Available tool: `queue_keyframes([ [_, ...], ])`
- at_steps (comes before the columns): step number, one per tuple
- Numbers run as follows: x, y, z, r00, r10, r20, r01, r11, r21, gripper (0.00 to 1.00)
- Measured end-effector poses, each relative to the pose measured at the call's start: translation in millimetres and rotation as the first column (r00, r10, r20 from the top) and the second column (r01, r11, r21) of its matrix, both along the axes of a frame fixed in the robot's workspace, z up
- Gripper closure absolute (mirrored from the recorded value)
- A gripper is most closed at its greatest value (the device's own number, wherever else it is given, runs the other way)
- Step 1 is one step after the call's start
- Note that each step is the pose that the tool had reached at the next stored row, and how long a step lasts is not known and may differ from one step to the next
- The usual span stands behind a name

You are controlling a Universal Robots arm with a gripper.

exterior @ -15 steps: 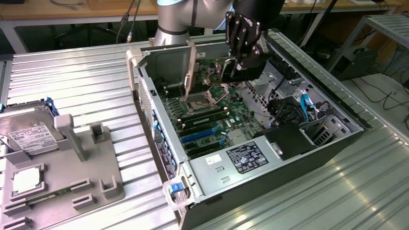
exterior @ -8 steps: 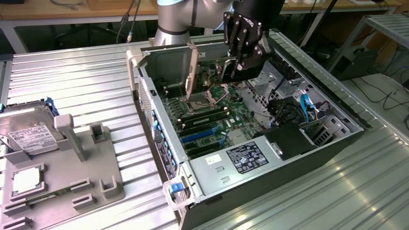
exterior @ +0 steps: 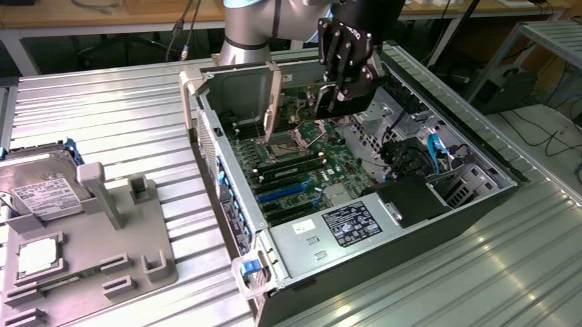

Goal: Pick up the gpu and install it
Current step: 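Insert the gpu into the slot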

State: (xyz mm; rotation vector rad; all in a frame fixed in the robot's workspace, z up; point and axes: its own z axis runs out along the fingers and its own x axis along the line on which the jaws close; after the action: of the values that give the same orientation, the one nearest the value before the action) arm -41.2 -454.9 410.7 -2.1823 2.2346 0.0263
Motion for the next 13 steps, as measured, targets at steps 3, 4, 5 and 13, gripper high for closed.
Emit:
queue_keyframes([
  [3,0.0,0.0,-5.4,1.0,0.002,0.0,-0.002,1.0,0.0005,0.72],
  [4,0.0,-0.1,-6.5,1.0,0.002,0.0,-0.002,1.0,0.0022,0.72],
  [5,0.0,0.0,-7.5,1.0,0.002,-0.0001,-0.002,1.0,0.0022,0.72],
  [13,0.7,0.4,-16.1,1.0,0.008,-0.0006,-0.008,1.0,0.0021,0.72],
])
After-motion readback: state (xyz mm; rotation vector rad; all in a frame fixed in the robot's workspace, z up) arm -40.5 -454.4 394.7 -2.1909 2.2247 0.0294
